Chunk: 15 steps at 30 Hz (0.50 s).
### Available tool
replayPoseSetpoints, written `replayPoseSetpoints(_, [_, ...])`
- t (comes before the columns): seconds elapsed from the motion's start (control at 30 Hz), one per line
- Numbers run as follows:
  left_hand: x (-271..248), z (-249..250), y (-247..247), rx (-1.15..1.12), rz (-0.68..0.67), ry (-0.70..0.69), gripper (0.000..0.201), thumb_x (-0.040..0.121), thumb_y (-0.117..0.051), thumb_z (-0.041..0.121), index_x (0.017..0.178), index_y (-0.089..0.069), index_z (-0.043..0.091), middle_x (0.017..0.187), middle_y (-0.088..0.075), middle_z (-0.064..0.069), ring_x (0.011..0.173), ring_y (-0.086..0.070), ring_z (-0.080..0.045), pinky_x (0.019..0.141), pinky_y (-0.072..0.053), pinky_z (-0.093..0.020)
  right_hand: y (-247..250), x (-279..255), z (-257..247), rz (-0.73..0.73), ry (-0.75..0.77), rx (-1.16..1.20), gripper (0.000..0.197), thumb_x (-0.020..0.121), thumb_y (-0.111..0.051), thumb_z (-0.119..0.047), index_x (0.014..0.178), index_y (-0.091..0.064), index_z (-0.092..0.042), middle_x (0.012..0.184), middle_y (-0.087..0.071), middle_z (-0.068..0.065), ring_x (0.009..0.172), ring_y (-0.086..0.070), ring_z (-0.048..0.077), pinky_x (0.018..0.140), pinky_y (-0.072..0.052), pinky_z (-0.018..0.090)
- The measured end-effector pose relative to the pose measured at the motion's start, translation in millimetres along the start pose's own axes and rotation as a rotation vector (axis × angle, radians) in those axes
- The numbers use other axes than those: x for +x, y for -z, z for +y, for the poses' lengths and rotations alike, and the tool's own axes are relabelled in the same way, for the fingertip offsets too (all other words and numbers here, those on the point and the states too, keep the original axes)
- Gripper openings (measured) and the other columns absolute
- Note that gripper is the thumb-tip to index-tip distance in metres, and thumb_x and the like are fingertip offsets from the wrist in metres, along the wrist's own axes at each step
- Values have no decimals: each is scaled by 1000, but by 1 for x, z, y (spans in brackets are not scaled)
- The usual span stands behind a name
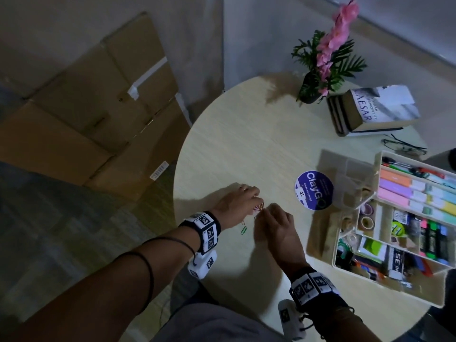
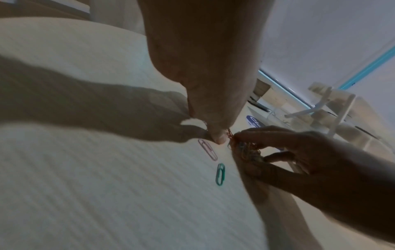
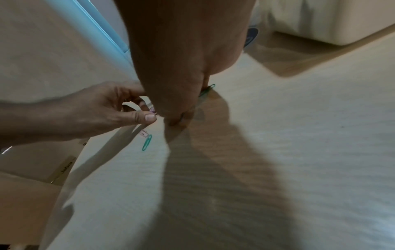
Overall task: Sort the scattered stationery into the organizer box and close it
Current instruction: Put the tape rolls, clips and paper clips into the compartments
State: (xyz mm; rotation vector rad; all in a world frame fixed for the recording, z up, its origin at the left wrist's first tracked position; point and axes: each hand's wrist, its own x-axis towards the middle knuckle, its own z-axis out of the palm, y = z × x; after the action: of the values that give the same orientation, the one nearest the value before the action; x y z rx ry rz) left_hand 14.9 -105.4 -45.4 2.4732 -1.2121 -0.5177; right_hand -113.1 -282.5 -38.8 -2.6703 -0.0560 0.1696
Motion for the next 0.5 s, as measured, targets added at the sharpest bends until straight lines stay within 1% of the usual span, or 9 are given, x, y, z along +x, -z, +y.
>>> replayPoseSetpoints(0.07, [3,7,-1,13,4,43,33,88,-67,-2,119,-70,9,119,-57,-10,110,-55,-32,77,-54,-41,2,2,1,62,42,27,37,96,-62,-9,133,-66,-14,137,-57,13,109,-57,34,89,-60,43])
replayPoseSetpoints(0.13, [6,15,-2,30,-7,102,15,92,-63,3,104,-70,9,108,-55,-8,100,-57,-29,67,-49,-38,1,6,5,67,44,38,36,94,-67,-4,129,-69,-15,124,-62,14,102,-61,33,84,-60,39])
replayPoseSetpoints(0.17, [7,17,-1,16,-11,131,10,94,-60,5,99,-69,9,105,-54,-7,96,-57,-28,64,-44,-36,1,9,8,53,28,41,37,94,-69,-3,129,-68,-14,118,-63,14,97,-62,34,80,-59,38])
replayPoseSetpoints(0.2, [8,19,1,0,-17,154,10,95,-59,6,95,-68,10,103,-54,-7,93,-57,-27,63,-41,-35,0,12,10,33,8,38,35,95,-67,-5,129,-67,-12,112,-63,15,93,-63,35,77,-59,39])
replayPoseSetpoints(0.23, [9,21,3,-10,-20,171,10,96,-59,5,93,-67,10,101,-55,-7,90,-58,-27,62,-40,-34,-1,14,13,17,-8,33,32,98,-64,-8,129,-67,-10,108,-63,17,90,-64,37,75,-59,40])
replayPoseSetpoints(0.3, [10,24,9,-34,-27,200,12,95,-59,2,90,-67,10,99,-56,-7,85,-60,-27,61,-47,-36,1,18,16,2,-14,46,27,100,-60,-10,126,-69,-8,102,-62,17,83,-64,37,70,-58,41])
replayPoseSetpoints(0.4, [9,24,14,-75,-28,259,13,95,-61,0,93,-71,8,99,-59,-6,81,-62,-24,68,-59,-39,6,18,16,7,-33,100,22,101,-60,-9,121,-71,-10,97,-61,14,76,-61,30,69,-53,34])
replayPoseSetpoints(0.43, [8,23,14,-95,-20,280,12,95,-63,1,95,-72,9,98,-59,-4,80,-62,-22,69,-61,-39,8,18,17,4,-44,110,21,102,-61,-9,120,-70,-9,97,-60,13,75,-61,30,69,-52,33])
replayPoseSetpoints(0.5, [6,24,18,-147,-2,296,10,96,-67,6,100,-75,11,99,-61,-3,82,-64,-23,71,-61,-39,9,17,20,-20,-74,101,19,102,-59,-8,119,-65,-5,98,-60,14,76,-62,32,67,-50,32])
